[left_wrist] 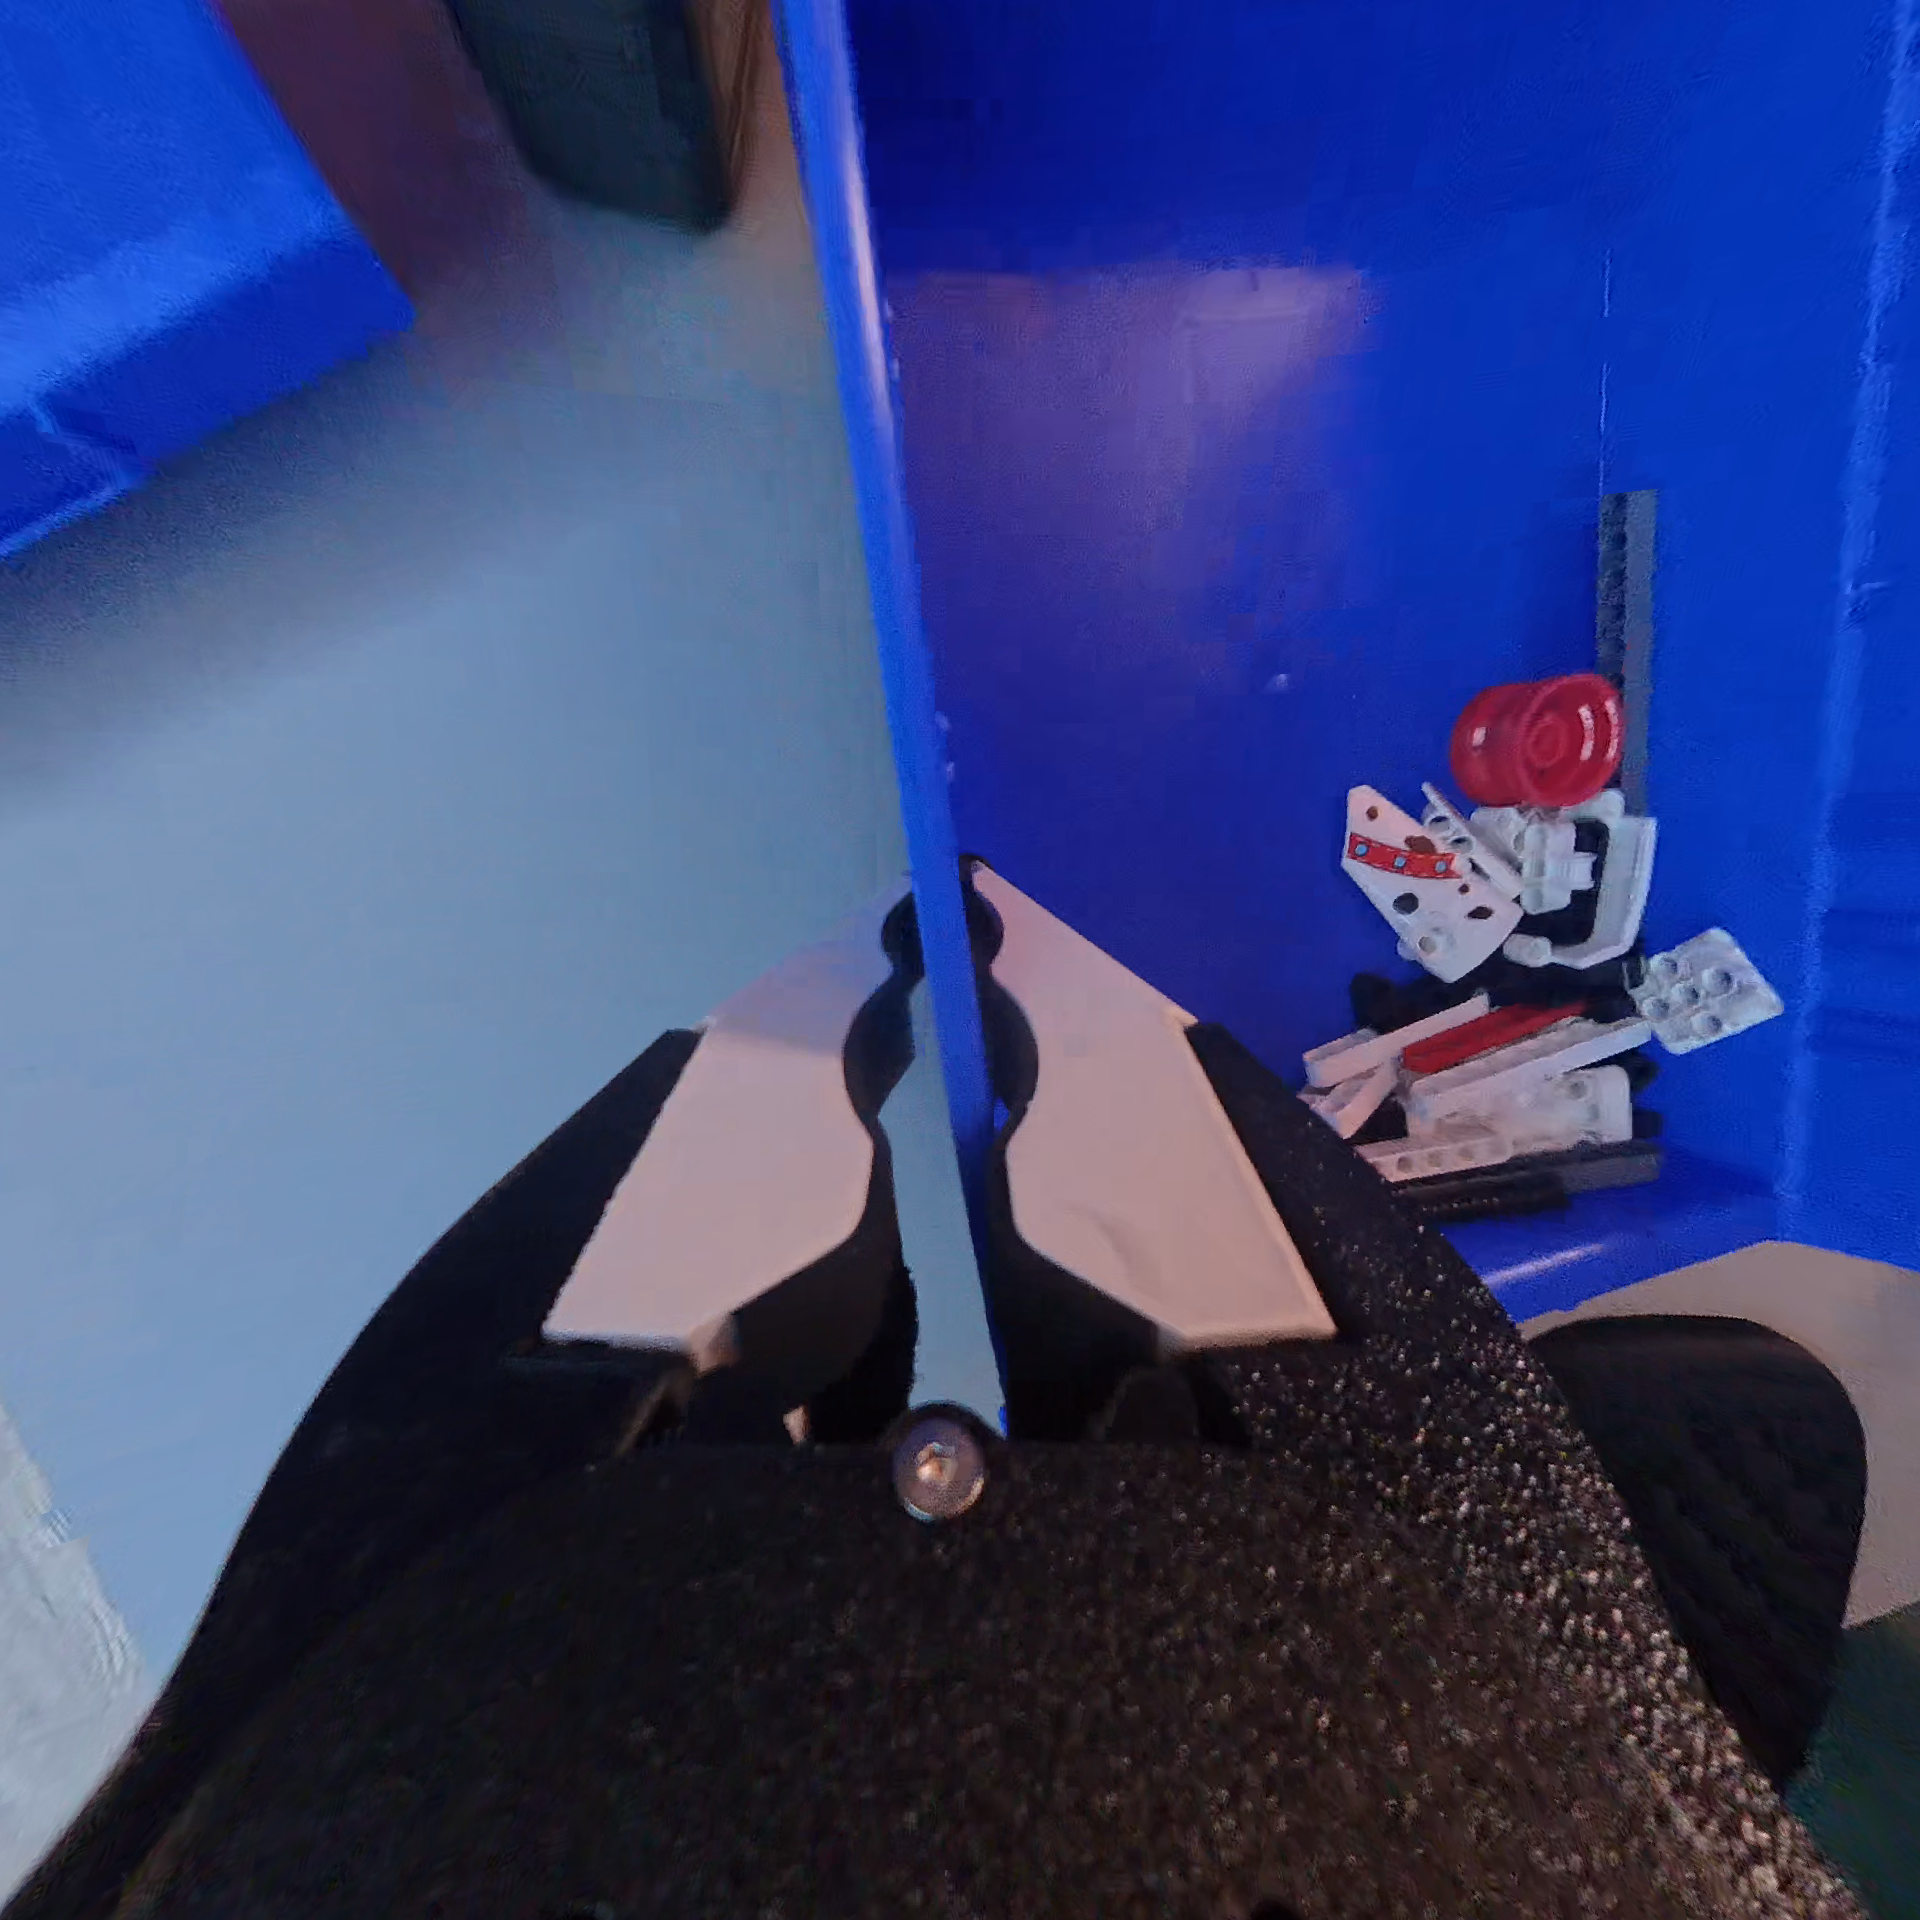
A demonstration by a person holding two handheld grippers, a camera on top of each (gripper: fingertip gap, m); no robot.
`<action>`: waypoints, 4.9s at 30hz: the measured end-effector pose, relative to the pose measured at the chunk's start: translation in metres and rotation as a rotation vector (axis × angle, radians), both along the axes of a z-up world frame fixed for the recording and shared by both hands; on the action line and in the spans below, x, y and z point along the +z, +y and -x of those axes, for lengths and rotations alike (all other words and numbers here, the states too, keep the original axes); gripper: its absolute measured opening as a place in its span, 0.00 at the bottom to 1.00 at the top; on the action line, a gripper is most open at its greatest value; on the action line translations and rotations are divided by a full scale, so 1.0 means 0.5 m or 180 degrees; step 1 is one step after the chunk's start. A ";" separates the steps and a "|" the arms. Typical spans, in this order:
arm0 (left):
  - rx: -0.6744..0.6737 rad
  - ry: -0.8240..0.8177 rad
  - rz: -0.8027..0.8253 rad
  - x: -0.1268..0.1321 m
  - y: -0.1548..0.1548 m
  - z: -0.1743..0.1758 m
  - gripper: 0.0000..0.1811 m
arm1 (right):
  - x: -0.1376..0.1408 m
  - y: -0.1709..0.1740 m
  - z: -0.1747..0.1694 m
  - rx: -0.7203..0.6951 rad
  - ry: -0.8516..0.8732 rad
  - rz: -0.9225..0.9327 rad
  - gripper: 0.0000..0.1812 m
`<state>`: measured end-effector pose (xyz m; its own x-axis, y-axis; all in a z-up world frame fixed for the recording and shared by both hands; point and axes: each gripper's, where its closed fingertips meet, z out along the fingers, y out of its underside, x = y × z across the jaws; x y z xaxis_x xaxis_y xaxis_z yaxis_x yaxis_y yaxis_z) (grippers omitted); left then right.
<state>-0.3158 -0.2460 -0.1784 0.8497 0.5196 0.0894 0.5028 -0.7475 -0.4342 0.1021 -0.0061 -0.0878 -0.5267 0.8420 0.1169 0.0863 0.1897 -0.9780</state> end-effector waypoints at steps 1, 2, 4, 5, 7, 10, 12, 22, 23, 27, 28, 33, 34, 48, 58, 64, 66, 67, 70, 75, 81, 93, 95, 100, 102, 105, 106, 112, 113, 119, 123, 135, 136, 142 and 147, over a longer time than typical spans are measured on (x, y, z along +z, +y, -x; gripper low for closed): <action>-0.0075 0.0092 -0.0049 0.024 0.015 -0.004 0.02 | 0.000 0.000 0.000 0.0007 -0.0007 0.0008 0.00; -0.0161 0.0165 -0.0070 0.048 0.028 -0.010 0.01 | 0.001 -0.001 0.002 0.0013 -0.0010 0.0018 0.00; -0.0352 0.0279 -0.0018 0.091 0.046 -0.024 0.02 | 0.001 -0.001 0.007 0.0013 -0.0025 0.0039 0.00; -0.0438 0.0319 -0.0002 0.110 0.054 -0.032 0.02 | 0.001 -0.002 0.008 0.0016 -0.0032 0.0048 0.00; -0.0557 0.0368 0.0016 0.139 0.070 -0.047 0.02 | 0.001 -0.004 0.009 0.0018 -0.0028 0.0046 0.00; -0.0596 0.0332 0.0060 0.150 0.090 -0.062 0.02 | 0.001 -0.004 0.007 -0.0004 -0.0014 0.0027 0.00; -0.0526 0.0312 0.0082 0.135 0.101 -0.061 0.02 | 0.001 -0.003 0.004 -0.0011 -0.0009 0.0015 0.00; -0.0097 -0.0374 0.0228 -0.032 0.075 -0.074 0.02 | 0.000 -0.004 0.000 0.0043 -0.0017 0.0032 0.00; -0.0079 -0.0448 0.0199 -0.040 0.074 -0.077 0.02 | 0.000 -0.004 0.000 0.0043 -0.0016 0.0032 0.00; -0.0147 -0.0705 0.0331 -0.052 0.051 -0.092 0.06 | 0.000 -0.004 -0.001 0.0048 -0.0017 0.0058 0.00; -0.0186 -0.0662 0.0357 -0.048 0.047 -0.087 0.09 | 0.000 -0.005 0.000 0.0051 -0.0018 0.0068 0.00; -0.0341 -0.0684 0.0434 -0.052 0.052 -0.069 0.15 | -0.001 -0.007 0.003 0.0065 -0.0042 0.0114 0.00; -0.0378 -0.0736 0.0463 -0.059 0.055 -0.070 0.12 | -0.001 -0.006 0.003 0.0059 -0.0043 0.0114 0.00; -0.0638 -0.0179 0.0440 0.046 0.125 -0.044 0.02 | -0.002 0.000 0.004 0.0075 -0.0053 0.0190 0.00; -0.0638 0.0664 -0.0363 0.389 0.228 -0.055 0.02 | 0.000 -0.004 0.011 0.0055 -0.0063 0.0178 0.00; -0.0649 0.0969 -0.0864 0.553 0.318 -0.108 0.01 | 0.001 -0.020 0.025 0.0088 -0.0094 0.0187 0.00; -0.0690 0.1009 -0.1019 0.594 0.354 -0.132 0.02 | 0.001 -0.027 0.031 0.0089 -0.0097 0.0201 0.00; -0.0721 0.1012 -0.1093 0.613 0.373 -0.145 0.02 | 0.001 -0.030 0.033 0.0088 -0.0097 0.0203 0.00; -0.0843 0.1026 -0.1284 0.666 0.427 -0.185 0.02 | 0.002 -0.038 0.042 0.0079 -0.0111 0.0186 0.00; -0.1028 0.0969 -0.1602 0.729 0.507 -0.252 0.02 | 0.010 -0.041 0.060 0.0023 -0.0133 0.0221 0.00; -0.1196 0.0815 -0.1832 0.728 0.574 -0.332 0.01 | 0.008 -0.022 0.074 -0.0150 -0.0130 0.0290 0.00; -0.1320 0.0589 -0.1893 0.650 0.595 -0.385 0.02 | 0.003 0.046 0.087 -0.0621 -0.0053 0.0682 0.00; -0.1322 0.0596 -0.1894 0.641 0.591 -0.389 0.02 | 0.003 0.052 0.088 -0.0658 -0.0059 0.0745 0.00; -0.1342 0.0536 -0.2101 0.648 0.575 -0.400 0.02 | 0.003 0.066 0.088 -0.0757 -0.0060 0.0862 0.00; -0.1352 0.0519 -0.2214 0.656 0.568 -0.406 0.01 | 0.002 0.073 0.088 -0.0798 -0.0084 0.0937 0.00; -0.1357 0.0495 -0.2340 0.662 0.556 -0.410 0.01 | 0.002 0.075 0.087 -0.0787 -0.0095 0.1009 0.00; -0.1349 0.0474 -0.2373 0.663 0.553 -0.410 0.02 | 0.002 0.076 0.087 -0.0796 -0.0089 0.1010 0.00; -0.1319 0.0365 -0.2503 0.662 0.537 -0.409 0.02 | 0.001 0.082 0.087 -0.0823 -0.0100 0.1059 0.00; -0.1314 0.0366 -0.2499 0.661 0.535 -0.408 0.01 | 0.001 0.084 0.087 -0.0832 -0.0100 0.1063 0.00; -0.1261 0.0441 -0.2341 0.620 0.548 -0.406 0.02 | 0.002 0.078 0.087 -0.0783 -0.0069 0.1045 0.00; -0.1244 0.0435 -0.2339 0.600 0.569 -0.409 0.02 | 0.001 0.076 0.080 -0.0732 0.0043 0.0916 0.00; -0.1120 0.0900 -0.2486 0.635 0.576 -0.417 0.02 | 0.007 0.059 0.069 -0.0639 0.0434 0.0380 0.00; -0.1107 0.0965 -0.2483 0.637 0.576 -0.417 0.02 | 0.009 0.057 0.068 -0.0633 0.0473 0.0348 0.00; -0.1043 0.1157 -0.2519 0.644 0.580 -0.416 0.02 | 0.016 0.039 0.057 -0.0517 0.0731 0.0059 0.00; -0.1034 0.1246 -0.2546 0.641 0.581 -0.418 0.02 | 0.017 0.033 0.051 -0.0477 0.0850 -0.0104 0.00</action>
<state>-0.1070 0.0446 0.1423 0.9871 0.1602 -0.0055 0.0324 -0.2330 -0.9719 0.0764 0.0102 -0.0793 -0.3440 0.9015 0.2626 -0.1436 0.2259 -0.9635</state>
